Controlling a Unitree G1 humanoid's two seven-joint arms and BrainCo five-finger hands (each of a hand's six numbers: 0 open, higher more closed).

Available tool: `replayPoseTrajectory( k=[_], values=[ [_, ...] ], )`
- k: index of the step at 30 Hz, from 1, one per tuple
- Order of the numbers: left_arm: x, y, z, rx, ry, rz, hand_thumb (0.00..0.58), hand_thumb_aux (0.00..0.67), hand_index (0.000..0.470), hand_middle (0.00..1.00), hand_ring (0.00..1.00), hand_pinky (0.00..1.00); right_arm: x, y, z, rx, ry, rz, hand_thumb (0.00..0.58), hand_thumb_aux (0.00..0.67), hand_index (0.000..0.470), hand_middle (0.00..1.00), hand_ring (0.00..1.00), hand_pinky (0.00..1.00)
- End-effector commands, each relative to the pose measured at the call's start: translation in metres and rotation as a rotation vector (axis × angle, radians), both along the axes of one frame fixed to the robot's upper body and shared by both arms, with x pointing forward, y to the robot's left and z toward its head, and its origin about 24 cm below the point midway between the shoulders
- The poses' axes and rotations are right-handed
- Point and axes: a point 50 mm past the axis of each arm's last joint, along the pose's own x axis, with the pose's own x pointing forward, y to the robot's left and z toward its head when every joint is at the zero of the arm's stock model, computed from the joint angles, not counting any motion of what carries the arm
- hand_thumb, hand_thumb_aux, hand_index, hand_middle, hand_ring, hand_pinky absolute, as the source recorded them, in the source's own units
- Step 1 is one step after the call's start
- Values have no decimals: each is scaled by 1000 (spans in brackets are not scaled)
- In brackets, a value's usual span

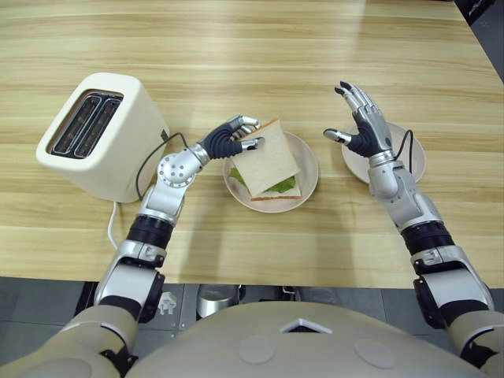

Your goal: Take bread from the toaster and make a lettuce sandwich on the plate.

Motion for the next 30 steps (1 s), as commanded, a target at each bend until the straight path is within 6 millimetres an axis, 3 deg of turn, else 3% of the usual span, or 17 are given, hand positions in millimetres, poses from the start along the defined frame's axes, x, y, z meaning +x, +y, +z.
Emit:
replayPoseTrajectory(
  k=[1,13,18,19,20,21,22,23,26,30],
  values=[
    [4,-6,-7,70,38,-63,580,670,460,1000,1000,1000,-4,0,-1,-27,9,36,0,0,0,0,0,0],
    [19,-26,-32,136,163,-154,580,670,460,1000,1000,1000,-34,23,26,-39,-43,411,0,0,0,0,0,0],
    [24,-31,-34,193,139,-159,580,670,460,1000,1000,1000,-57,34,25,-132,-5,597,0,0,0,0,0,0],
    [25,-33,-35,200,139,-159,580,670,460,1000,1000,1000,-60,36,24,-142,7,621,45,26,18,0,0,0],
    [25,-34,-36,204,138,-160,580,670,460,1000,1000,1000,-63,38,22,-155,17,640,172,108,74,0,0,0],
    [26,-35,-36,207,138,-160,580,670,460,1000,1000,1000,-65,41,19,-172,37,661,251,166,114,0,0,0],
    [26,-35,-37,211,138,-161,580,670,460,1000,1000,1000,-68,43,16,-189,55,679,251,166,114,0,0,0],
    [26,-36,-37,213,139,-160,580,670,460,1000,1000,1000,-69,45,14,-205,72,694,360,257,177,0,0,0],
    [27,-36,-39,219,144,-154,580,670,460,1000,1000,1000,-72,48,3,-260,137,722,403,300,206,0,0,0],
    [27,-36,-41,227,151,-146,580,670,460,1000,1000,1000,-69,47,-14,-383,207,700,390,286,197,0,0,0]
  ],
)
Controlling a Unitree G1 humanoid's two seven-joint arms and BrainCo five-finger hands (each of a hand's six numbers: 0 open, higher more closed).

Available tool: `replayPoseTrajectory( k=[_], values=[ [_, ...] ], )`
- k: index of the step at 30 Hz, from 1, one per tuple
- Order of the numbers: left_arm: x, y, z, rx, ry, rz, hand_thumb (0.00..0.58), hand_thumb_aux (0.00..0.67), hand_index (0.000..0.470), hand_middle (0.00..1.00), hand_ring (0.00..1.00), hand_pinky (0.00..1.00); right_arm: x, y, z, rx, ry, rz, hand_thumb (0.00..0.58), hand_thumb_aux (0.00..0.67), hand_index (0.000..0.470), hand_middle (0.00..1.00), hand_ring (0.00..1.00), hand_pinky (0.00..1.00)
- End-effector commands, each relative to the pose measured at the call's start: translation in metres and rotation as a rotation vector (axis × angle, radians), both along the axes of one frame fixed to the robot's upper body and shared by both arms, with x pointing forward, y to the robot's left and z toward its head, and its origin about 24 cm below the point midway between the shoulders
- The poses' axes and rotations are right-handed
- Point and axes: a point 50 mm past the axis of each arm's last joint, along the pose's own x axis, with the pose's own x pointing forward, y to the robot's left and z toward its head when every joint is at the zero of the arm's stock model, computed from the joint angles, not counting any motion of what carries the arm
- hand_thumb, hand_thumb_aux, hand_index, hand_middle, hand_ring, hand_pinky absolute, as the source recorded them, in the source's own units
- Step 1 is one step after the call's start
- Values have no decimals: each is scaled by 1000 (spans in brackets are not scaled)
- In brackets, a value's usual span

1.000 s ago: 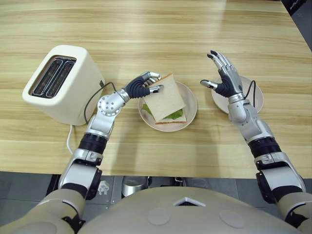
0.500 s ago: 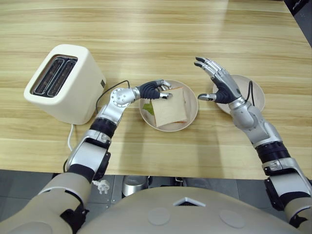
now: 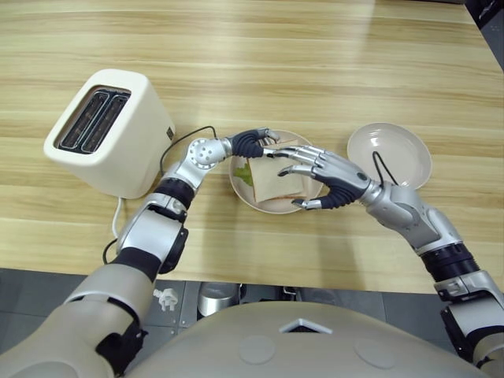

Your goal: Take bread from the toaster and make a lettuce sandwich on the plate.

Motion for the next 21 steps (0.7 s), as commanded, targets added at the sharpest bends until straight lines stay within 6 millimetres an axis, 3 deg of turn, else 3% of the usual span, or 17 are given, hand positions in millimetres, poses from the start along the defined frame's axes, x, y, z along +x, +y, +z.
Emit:
replayPoseTrajectory(
  k=[1,3,5,7,8,9,11,13,17,18,19,20,21],
  values=[
    [-1,-1,-6,42,18,-9,580,670,460,1000,1000,1000,2,-3,-20,-161,28,-24,395,292,200,0,0,0],
    [-2,-1,-7,45,19,-7,580,670,460,1000,1000,1000,3,-5,-26,-216,22,-30,425,323,222,0,0,0],
    [-2,0,-8,47,19,-5,580,670,460,1000,1000,1000,5,-6,-30,-260,13,-42,413,310,213,0,0,0],
    [-1,0,-8,48,18,-4,580,670,460,1000,1000,1000,7,-8,-36,-319,4,-56,349,247,170,0,0,0],
    [-1,0,-8,48,16,-3,580,670,460,1000,1000,1000,8,-9,-40,-348,7,-61,349,247,170,0,0,0],
    [-1,-1,-7,48,15,-2,580,670,460,1000,1000,1000,8,-10,-42,-370,11,-66,291,197,135,0,0,0],
    [-1,-2,-7,47,11,-2,580,670,460,1000,1000,1000,8,-12,-47,-401,27,-75,281,189,130,0,0,0],
    [0,-2,-6,46,8,-1,580,670,460,1000,1000,1000,8,-14,-50,-418,43,-83,172,108,74,0,0,0],
    [1,-3,-5,47,-20,11,580,670,460,1000,1000,1000,7,-16,-54,-436,74,-89,92,55,38,0,0,0],
    [2,-3,-4,47,-31,20,573,596,409,1000,1000,1000,7,-16,-56,-439,80,-91,75,45,31,0,0,0],
    [3,-3,-3,49,-47,31,508,434,298,1000,1000,1000,7,-16,-56,-441,84,-91,71,42,29,0,0,0],
    [4,-2,-1,55,-72,48,408,305,209,1000,1000,1000,7,-16,-57,-442,87,-92,62,37,25,0,0,0],
    [7,-1,2,60,-111,81,0,0,0,0,0,0,7,-16,-58,-446,92,-92,49,29,20,0,0,0]
  ],
)
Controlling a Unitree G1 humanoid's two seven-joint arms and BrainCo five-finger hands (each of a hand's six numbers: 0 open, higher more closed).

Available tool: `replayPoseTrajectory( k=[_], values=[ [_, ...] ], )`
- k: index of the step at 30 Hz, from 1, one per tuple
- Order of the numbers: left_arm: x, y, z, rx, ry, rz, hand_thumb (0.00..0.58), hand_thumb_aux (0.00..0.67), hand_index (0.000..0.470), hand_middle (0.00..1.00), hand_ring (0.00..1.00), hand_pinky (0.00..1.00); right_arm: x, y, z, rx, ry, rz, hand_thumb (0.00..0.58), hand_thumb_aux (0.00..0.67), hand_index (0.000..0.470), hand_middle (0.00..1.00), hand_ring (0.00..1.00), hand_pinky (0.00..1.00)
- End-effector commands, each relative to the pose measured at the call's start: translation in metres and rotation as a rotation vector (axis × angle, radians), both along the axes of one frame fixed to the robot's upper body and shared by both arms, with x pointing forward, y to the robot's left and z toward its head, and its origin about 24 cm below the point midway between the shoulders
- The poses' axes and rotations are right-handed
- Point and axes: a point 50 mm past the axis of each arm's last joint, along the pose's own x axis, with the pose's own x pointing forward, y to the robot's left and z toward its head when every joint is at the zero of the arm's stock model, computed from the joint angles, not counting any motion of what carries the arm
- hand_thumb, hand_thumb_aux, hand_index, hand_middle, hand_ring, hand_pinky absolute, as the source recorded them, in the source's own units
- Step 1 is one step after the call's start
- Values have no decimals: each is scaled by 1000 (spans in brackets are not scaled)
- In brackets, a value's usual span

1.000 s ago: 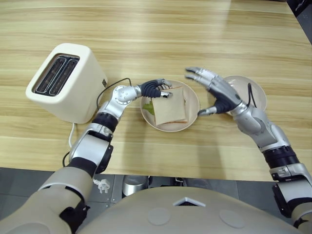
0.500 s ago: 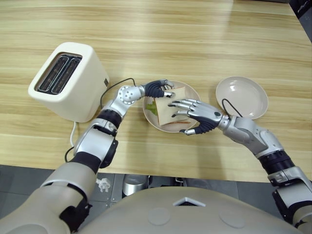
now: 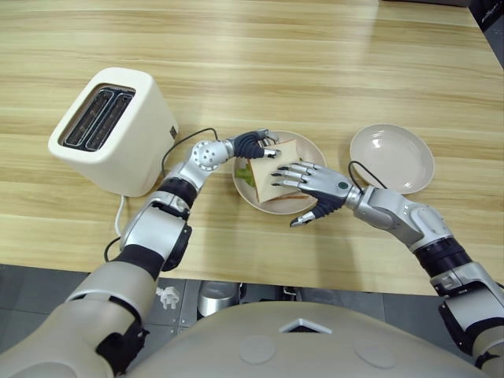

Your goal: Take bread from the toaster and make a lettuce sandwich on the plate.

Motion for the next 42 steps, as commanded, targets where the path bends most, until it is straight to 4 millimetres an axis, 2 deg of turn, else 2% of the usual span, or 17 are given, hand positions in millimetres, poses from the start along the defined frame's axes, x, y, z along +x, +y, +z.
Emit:
replayPoseTrajectory(
  k=[1,12,16,20,21,22,23,24,25,26,27,28,29,30,36,39,42],
  values=[
    [10,1,13,22,-127,66,0,0,0,0,0,0,-3,-16,-26,-143,115,-69,49,29,20,0,0,0],
    [26,26,46,-78,-423,308,0,0,0,0,0,0,-3,-14,-32,-150,144,-73,96,58,40,0,0,0],
    [23,33,42,-68,-436,313,0,0,0,0,0,0,-2,-12,-31,-131,129,-74,128,79,54,0,0,0],
    [11,40,31,-36,-416,269,0,0,0,0,0,0,4,-6,-15,-8,50,-90,152,95,65,0,0,0],
    [7,42,27,-36,-401,255,0,0,0,0,0,0,6,-4,-8,40,17,-101,212,137,94,0,0,0],
    [1,44,23,-35,-387,235,152,95,65,0,0,0,9,-2,1,108,-20,-113,288,194,133,0,0,0],
    [-6,47,19,-38,-377,213,454,357,245,0,0,0,11,0,11,184,-50,-119,337,236,162,0,0,0],
    [-14,49,14,-46,-364,193,512,441,303,0,0,0,11,2,21,259,-77,-119,436,336,231,161,161,161],
    [-21,51,12,-53,-357,175,512,441,303,0,0,0,11,3,29,318,-97,-117,436,336,231,161,161,161],
    [-28,53,11,-63,-358,162,580,670,460,714,714,714,10,3,35,363,-111,-117,487,402,276,682,682,682],
    [-34,55,12,-77,-365,154,580,670,460,1000,1000,1000,9,3,40,398,-118,-116,539,491,337,1000,1000,1000],
    [-40,56,12,-92,-367,146,580,670,460,1000,1000,1000,9,3,43,423,-122,-115,539,491,337,1000,1000,1000],
    [-45,57,13,-104,-370,138,580,670,460,1000,1000,1000,8,3,46,444,-124,-115,564,560,384,1000,1000,1000],
    [-53,59,15,-123,-380,126,580,670,460,1000,1000,1000,8,3,49,466,-124,-114,580,670,460,1000,1000,1000],
    [-104,62,23,-235,-317,-20,580,670,460,1000,1000,1000,-4,3,48,494,0,-65,580,670,460,1000,1000,1000],
    [-123,60,26,-249,-264,-97,580,670,460,1000,1000,1000,-16,6,35,428,117,-20,580,670,460,1000,1000,1000],
    [-139,57,28,-234,-214,-168,580,670,460,1000,1000,1000,-35,11,10,277,291,41,580,670,460,1000,1000,1000]
  ],
)
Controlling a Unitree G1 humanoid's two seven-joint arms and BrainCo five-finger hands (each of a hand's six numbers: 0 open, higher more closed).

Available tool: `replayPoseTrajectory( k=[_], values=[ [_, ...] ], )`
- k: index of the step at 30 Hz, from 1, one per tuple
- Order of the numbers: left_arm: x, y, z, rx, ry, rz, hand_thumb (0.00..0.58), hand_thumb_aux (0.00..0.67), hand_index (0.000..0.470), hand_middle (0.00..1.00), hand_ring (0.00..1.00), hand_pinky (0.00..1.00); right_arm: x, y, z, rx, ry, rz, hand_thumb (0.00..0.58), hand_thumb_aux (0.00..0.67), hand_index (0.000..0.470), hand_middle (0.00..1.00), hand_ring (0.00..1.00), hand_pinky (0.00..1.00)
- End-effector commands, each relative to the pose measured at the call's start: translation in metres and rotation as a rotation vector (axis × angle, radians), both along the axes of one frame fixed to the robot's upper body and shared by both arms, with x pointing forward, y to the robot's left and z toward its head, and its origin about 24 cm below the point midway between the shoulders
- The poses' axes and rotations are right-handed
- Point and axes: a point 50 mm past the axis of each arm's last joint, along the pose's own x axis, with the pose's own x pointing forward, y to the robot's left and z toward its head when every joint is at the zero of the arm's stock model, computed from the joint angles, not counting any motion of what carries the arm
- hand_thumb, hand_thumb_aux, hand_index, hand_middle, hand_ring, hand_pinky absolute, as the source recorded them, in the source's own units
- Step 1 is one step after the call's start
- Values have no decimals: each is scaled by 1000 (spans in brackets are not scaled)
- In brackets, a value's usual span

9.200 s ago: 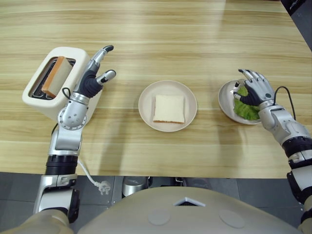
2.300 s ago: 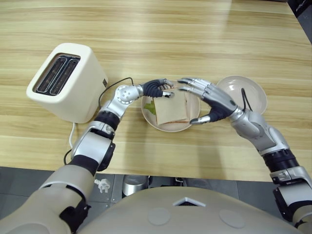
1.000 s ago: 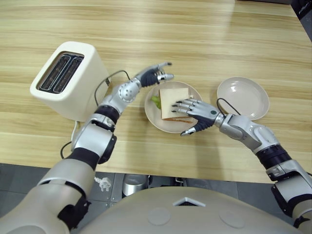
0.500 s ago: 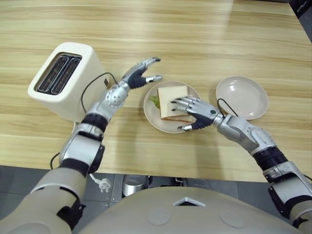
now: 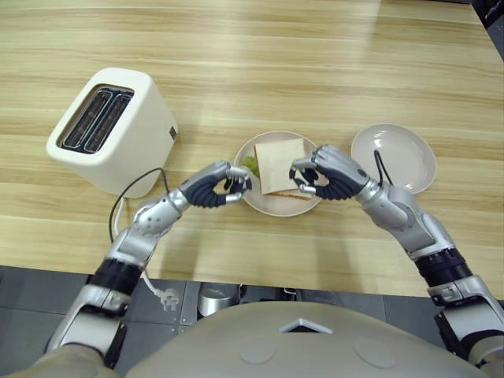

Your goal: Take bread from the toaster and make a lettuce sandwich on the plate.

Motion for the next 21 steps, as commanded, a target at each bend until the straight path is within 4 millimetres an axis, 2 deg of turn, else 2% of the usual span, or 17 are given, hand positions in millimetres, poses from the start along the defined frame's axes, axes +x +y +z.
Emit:
replayPoseTrajectory(
  k=[1,3,7,9,15,21],
  values=[
    [-16,-6,5,35,49,-97,580,670,460,1000,1000,1000,-25,9,-30,-166,193,151,580,670,460,1000,1000,1000],
    [-26,-9,-2,73,148,-153,580,670,460,1000,1000,1000,-36,10,-41,-224,283,191,580,670,460,1000,1000,1000],
    [-58,-14,-37,255,417,-294,580,670,460,1000,1000,1000,-52,13,-54,-293,407,249,580,670,460,1000,1000,1000],
    [-60,-16,-50,296,479,-284,580,670,460,1000,1000,1000,-55,14,-60,-326,428,249,580,670,460,1000,1000,1000],
    [-39,-22,-66,342,471,-155,580,670,460,1000,1000,1000,-35,21,-65,-345,367,153,580,670,460,1000,1000,1000],
    [-10,-15,-79,434,425,6,580,670,460,1000,1000,1000,-5,28,-76,-414,279,56,580,670,460,1000,1000,1000]
  ],
)
